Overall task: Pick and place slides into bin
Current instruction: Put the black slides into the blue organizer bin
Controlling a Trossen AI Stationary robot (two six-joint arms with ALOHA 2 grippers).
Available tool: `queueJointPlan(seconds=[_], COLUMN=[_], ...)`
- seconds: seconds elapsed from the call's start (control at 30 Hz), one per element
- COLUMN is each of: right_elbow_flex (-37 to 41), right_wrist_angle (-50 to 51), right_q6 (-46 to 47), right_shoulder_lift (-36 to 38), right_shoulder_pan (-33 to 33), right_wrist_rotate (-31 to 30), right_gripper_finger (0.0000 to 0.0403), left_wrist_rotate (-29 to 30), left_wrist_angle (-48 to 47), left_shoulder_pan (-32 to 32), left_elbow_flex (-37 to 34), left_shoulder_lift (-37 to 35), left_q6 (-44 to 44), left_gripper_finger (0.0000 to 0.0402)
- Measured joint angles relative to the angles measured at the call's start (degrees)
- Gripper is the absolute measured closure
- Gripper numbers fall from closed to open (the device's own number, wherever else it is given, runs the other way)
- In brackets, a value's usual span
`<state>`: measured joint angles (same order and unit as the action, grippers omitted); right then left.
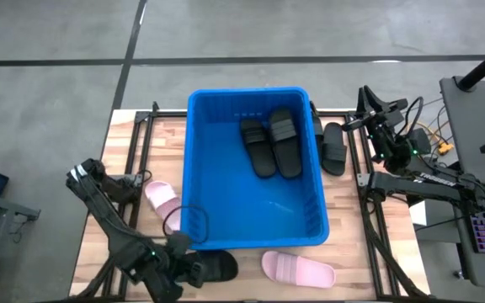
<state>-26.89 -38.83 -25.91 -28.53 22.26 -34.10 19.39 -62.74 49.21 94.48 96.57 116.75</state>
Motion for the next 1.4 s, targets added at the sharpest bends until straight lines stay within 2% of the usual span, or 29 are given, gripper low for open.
queueJointPlan(seconds=[0.13,0.43,0.9,1.4], right_elbow_flex=[0.0,0.0,0.0,0.0], right_wrist_angle=[0.0,0.0,0.0,0.0], right_q6=[-1.6,-1.1,-0.7,-0.7], right_shoulder_lift=[-0.1,-0.1,0.0,0.0], right_shoulder_pan=[0.0,0.0,0.0,0.0], right_wrist_rotate=[0.0,0.0,0.0,0.0], right_gripper_finger=[0.0346,0.0346,0.0346,0.0346], left_wrist_rotate=[2.7,7.2,8.0,9.6], left_wrist_angle=[0.0,1.2,2.4,20.7], left_shoulder_pan=[2.1,4.7,4.9,4.3], left_elbow_flex=[0.0,-0.1,-0.6,-11.0], left_shoulder_lift=[2.5,10.3,17.5,17.4], left_q6=[0.4,10.6,13.6,13.4], left_gripper_finger=[0.0153,0.0153,0.0153,0.0153])
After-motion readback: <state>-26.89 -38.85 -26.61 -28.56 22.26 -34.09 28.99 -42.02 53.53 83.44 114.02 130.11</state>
